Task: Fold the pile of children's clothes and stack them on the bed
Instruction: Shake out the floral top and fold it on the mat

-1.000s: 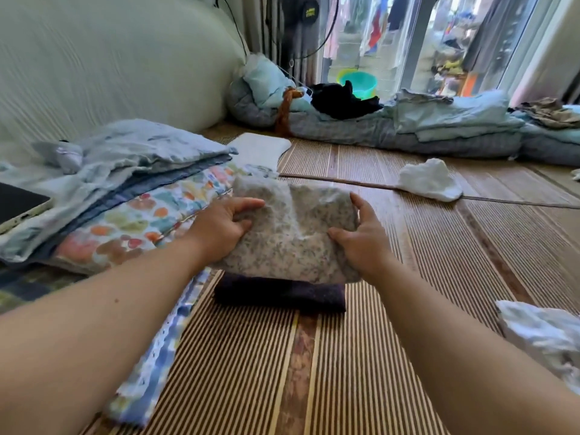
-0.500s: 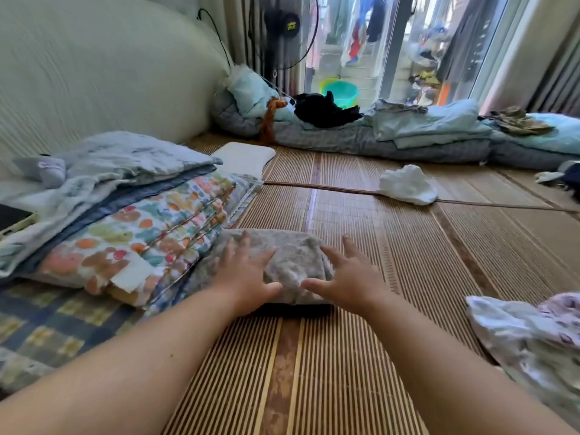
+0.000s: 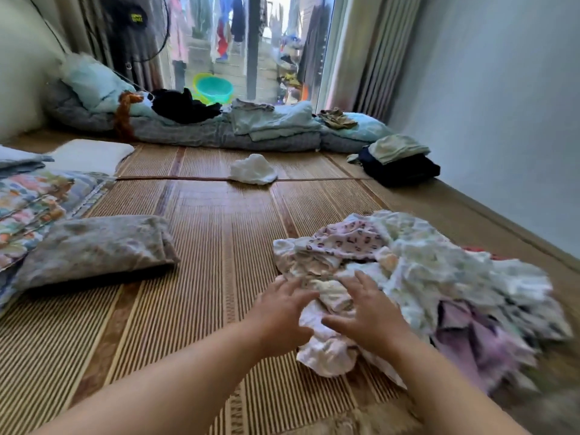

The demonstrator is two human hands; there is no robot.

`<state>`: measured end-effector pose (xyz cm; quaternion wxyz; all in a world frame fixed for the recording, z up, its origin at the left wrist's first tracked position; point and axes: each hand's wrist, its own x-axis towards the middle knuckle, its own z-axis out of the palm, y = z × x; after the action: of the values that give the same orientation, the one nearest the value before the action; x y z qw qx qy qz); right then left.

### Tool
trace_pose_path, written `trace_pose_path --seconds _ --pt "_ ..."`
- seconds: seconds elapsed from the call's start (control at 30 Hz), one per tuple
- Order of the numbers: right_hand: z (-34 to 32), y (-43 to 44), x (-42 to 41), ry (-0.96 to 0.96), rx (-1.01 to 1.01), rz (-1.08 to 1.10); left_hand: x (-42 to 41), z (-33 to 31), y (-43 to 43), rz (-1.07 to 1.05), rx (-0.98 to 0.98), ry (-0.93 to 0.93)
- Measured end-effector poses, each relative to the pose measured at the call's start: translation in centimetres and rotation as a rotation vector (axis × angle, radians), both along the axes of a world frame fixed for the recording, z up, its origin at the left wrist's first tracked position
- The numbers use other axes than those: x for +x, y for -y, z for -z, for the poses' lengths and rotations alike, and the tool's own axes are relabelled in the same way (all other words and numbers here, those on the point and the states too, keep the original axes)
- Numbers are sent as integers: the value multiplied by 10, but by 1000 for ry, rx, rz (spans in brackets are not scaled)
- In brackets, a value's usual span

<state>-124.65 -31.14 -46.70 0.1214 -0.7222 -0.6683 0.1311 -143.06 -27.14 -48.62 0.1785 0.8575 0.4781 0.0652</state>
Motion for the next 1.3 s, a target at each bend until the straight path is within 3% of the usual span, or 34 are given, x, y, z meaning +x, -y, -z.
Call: trace_pose_path --seconds 0.23,0.43,0.53,0.67,0.77,1.03,1.2,1.3 --pt "10 18 88 42 6 175 84 7 -1 95 -7 -77" --pt "32 13 122 106 -133 110 136 17 -7 154 -26 -116" --pt "22 14 128 -38 12 182 151 19 -6 108 -61 -13" --pt "-27 14 115 -288 215 195 152 -9 2 30 -140 370" --pt "-83 14 99 -349 294 131 137 -50 0 -24 -75 549" --pt "-218 30 53 -279 554 -9 43 -185 -6 -242 254 666" --pt "-267 40 31 -186 689 0 -45 -238 -6 -382 464 533" --pt "-282 40 24 -183 709 18 -91 -250 -2 -391 454 518"
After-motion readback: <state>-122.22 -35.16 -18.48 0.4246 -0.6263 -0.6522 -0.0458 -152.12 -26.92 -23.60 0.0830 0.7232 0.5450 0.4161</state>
